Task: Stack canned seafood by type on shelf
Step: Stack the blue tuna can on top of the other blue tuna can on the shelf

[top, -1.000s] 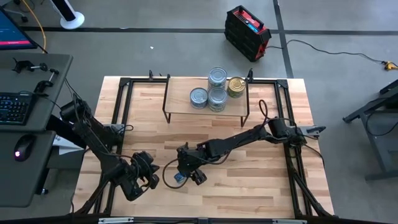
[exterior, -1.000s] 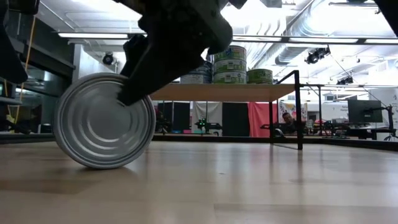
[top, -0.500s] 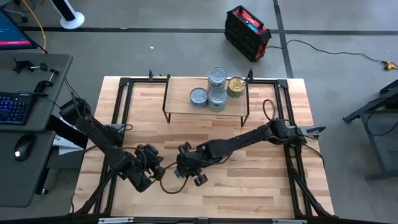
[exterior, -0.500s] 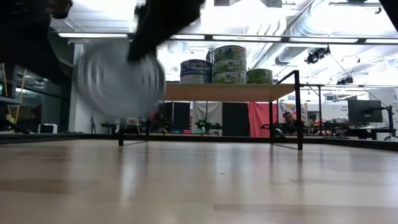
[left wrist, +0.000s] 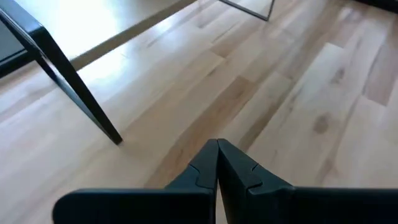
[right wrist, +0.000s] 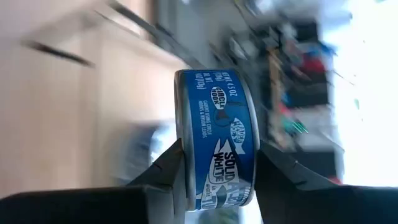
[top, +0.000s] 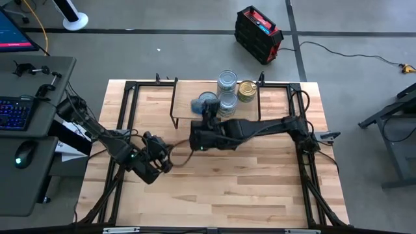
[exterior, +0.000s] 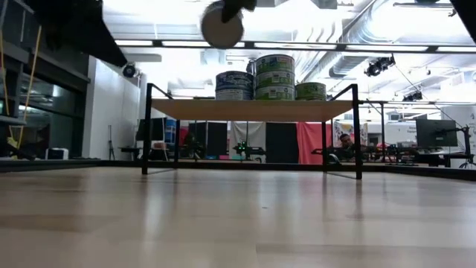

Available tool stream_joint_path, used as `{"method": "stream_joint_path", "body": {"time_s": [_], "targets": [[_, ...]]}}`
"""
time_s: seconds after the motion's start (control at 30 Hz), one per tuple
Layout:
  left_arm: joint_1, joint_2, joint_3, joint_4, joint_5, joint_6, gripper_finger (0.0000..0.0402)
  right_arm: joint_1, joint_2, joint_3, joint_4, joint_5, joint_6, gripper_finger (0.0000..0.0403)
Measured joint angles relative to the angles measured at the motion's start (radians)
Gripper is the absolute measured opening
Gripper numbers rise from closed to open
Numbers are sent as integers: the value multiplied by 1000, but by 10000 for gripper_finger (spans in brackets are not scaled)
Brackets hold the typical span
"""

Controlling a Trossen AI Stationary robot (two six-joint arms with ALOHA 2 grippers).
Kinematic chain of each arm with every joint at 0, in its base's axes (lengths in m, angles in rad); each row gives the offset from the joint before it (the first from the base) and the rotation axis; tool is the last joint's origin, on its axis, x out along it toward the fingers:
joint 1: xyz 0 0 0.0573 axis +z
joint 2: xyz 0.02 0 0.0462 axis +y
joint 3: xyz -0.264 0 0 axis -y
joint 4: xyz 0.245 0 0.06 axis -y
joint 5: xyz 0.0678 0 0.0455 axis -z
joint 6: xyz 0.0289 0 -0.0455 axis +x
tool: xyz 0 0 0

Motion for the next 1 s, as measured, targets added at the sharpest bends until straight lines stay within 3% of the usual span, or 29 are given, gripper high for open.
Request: {"method": "stream_joint_path", "body": {"time_s": [0.07,0.23,0.47,0.7,1.0], "targets": [[17,-1,0,6,-4,13,0,-30,-1,0,-34,66,13,113],[54,-3,0,7,-9,42,0,-94,-4,-4,-28,13,9,113],[60,-3,0,6,-9,84,0,-149,-4,-53,-48,22,2,113],[60,-2,0,6,-8,88,0,-177,-4,-55,-50,-2,30,160],[60,-2,0,6,-7,86,0,-198,-4,-55,-49,-136,63,171]]}}
